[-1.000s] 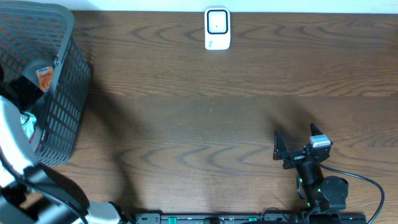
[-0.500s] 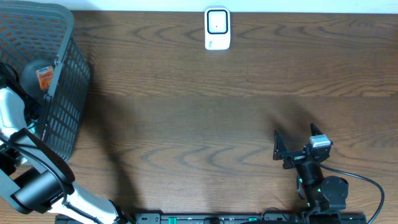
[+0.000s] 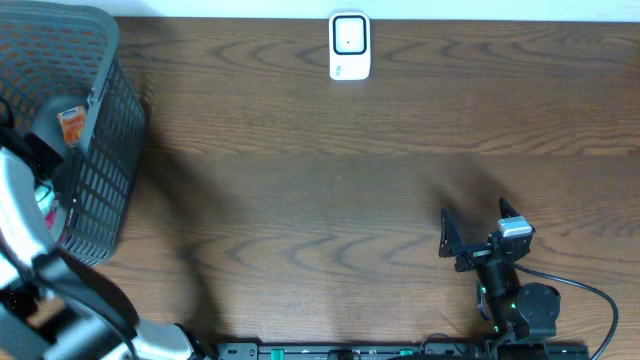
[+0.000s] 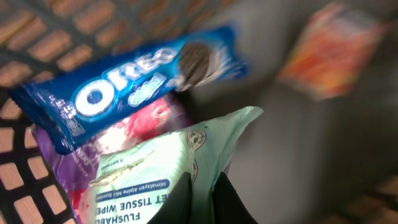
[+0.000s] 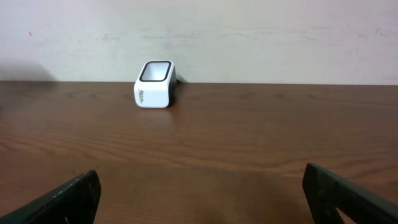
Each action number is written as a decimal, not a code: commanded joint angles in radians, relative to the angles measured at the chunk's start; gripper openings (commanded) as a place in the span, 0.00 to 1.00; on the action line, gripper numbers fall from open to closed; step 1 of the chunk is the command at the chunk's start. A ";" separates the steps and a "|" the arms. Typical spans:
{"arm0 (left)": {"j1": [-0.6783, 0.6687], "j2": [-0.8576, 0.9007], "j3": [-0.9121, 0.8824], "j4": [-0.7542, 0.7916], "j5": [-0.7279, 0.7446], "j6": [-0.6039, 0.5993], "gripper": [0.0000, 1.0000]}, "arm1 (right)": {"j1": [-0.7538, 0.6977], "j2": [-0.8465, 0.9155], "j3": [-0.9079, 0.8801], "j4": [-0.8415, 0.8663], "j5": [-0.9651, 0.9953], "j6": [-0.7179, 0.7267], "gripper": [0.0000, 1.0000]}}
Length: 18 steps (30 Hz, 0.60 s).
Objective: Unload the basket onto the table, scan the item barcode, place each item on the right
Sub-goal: 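Grasp the green wet-wipes pack with the left gripper and lift it, then carry the wipes pack to the scanner and drop it on the table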
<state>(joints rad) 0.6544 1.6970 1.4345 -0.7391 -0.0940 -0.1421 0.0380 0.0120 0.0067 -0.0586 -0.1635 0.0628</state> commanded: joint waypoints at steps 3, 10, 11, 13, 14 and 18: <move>0.002 -0.241 0.004 0.084 0.171 -0.090 0.07 | 0.005 -0.005 -0.001 -0.004 0.001 -0.008 0.99; 0.001 -0.459 0.004 0.198 0.328 -0.120 0.07 | 0.005 -0.005 -0.002 -0.005 0.001 -0.008 0.99; 0.000 -0.480 0.004 0.218 0.384 -0.123 0.07 | 0.005 -0.005 -0.002 -0.004 0.001 -0.008 0.99; -0.013 -0.521 0.004 0.270 0.528 -0.138 0.07 | 0.005 -0.005 -0.002 -0.005 0.001 -0.008 0.99; -0.026 -0.534 0.004 0.291 0.575 -0.157 0.07 | 0.005 -0.005 -0.002 -0.004 0.001 -0.008 0.99; -0.162 -0.564 0.004 0.385 0.720 -0.238 0.07 | 0.005 -0.005 -0.001 -0.004 0.001 -0.008 0.99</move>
<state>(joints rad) 0.5911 1.1465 1.4345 -0.3973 0.4084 -0.3107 0.0380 0.0120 0.0067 -0.0586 -0.1635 0.0631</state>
